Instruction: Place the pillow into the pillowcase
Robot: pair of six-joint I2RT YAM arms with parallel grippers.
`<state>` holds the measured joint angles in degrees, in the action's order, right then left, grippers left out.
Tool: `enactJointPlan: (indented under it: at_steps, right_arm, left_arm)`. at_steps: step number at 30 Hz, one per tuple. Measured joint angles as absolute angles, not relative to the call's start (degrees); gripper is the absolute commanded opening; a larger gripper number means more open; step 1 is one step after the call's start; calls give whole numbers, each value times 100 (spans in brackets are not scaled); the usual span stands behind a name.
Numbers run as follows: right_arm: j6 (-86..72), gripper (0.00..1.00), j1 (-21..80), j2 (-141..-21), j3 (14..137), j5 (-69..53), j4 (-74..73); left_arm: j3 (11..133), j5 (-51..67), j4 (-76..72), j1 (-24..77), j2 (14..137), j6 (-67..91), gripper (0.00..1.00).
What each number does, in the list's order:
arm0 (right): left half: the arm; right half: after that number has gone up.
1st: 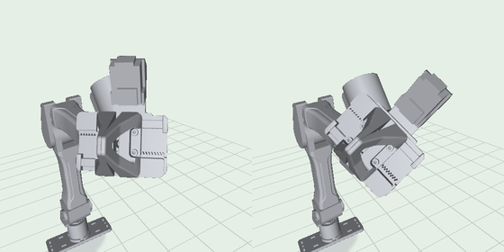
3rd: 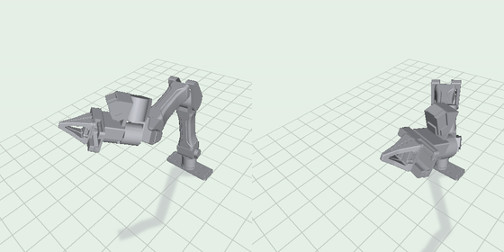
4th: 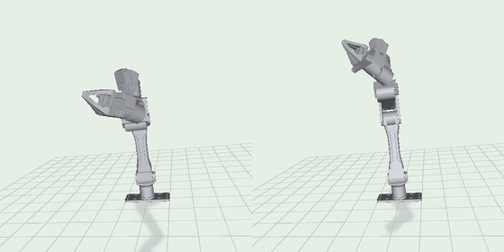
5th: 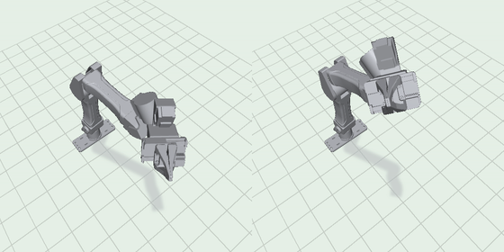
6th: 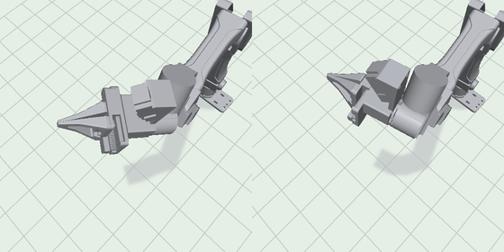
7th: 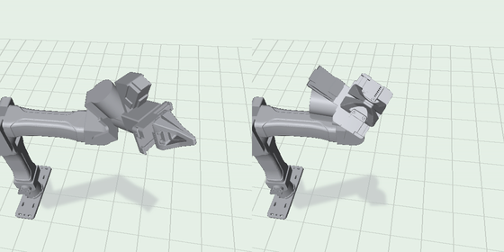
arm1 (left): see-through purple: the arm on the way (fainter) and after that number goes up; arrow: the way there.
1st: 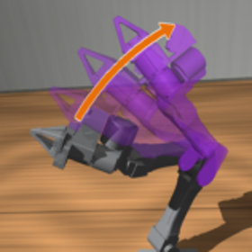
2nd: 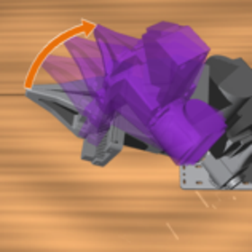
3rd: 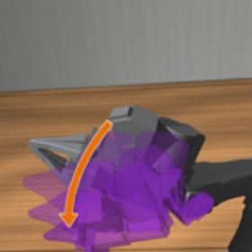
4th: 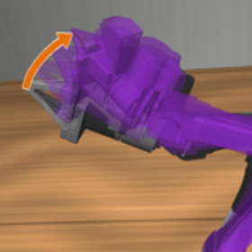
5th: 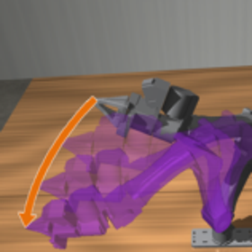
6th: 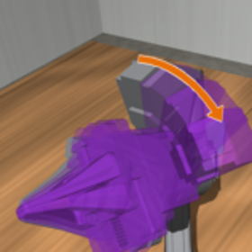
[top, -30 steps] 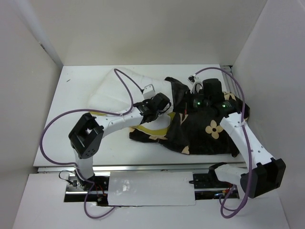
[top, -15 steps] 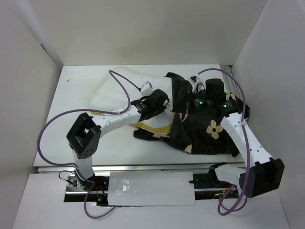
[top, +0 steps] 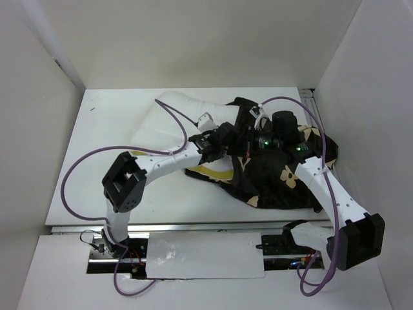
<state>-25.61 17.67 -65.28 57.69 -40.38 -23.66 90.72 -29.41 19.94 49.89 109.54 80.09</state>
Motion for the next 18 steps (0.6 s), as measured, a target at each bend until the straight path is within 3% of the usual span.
enactJointPlan:
  at_steps: [9,12,13,14,16,17,18]
  right_arm:
    - [-2926,0,1865,-6744,5754,-4615,-2182]
    - [-2956,12,1857,-6659,5754,-4567,-2204]
    - [-2952,16,1848,-6617,5752,-4491,-2217]
    - [-2930,28,1844,-6576,5752,-4407,-2239]
    - [-2851,39,1828,-6475,5743,-4219,-2364]
    - [-2775,48,1815,-6427,5743,-4060,-2473]
    - [-2703,63,1806,-6383,5745,-3903,-2615]
  left_arm:
    - [9327,-3317,2617,5087,11332,9091,0]
    - [9338,-3280,2613,5072,11332,9015,0]
    - [9338,-3223,2563,5065,11332,8886,10]
    - [9334,-3159,2502,5061,11330,8702,42]
    - [9244,-2976,2307,5043,11260,8340,68]
    - [9166,-2888,2189,5026,11192,8189,92]
    - [9039,-2810,2062,5000,11072,7977,95]
